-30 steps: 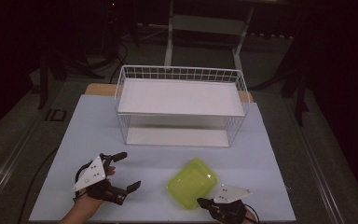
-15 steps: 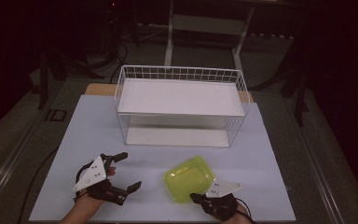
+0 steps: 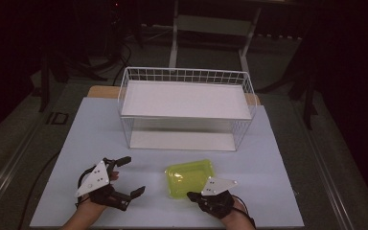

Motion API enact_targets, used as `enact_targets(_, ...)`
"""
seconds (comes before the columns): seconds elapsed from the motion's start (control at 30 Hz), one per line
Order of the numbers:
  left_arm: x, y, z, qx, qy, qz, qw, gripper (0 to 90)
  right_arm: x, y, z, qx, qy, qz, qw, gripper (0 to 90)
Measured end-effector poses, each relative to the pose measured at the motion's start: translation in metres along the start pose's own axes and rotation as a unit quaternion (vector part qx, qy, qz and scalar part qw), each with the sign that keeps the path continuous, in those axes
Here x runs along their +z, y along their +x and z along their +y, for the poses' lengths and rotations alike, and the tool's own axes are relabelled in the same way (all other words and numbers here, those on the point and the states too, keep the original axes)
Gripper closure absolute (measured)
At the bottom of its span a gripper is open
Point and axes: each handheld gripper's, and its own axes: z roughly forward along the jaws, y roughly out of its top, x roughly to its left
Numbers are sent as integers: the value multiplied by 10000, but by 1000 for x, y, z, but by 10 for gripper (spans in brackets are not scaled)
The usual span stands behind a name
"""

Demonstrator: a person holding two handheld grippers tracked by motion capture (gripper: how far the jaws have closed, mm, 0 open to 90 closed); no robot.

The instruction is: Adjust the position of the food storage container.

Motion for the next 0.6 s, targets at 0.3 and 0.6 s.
enact_targets(0.3, 1, -1, 0, 21, 32, -22, 10000, 10, 10, -10, 9, -29, 26, -74, 10000, 900)
enact_targets(0.6, 2, -2, -1, 23, 63, -60, 10000, 10, 2, -16, 12, -4, -134, -179, 9997, 900)
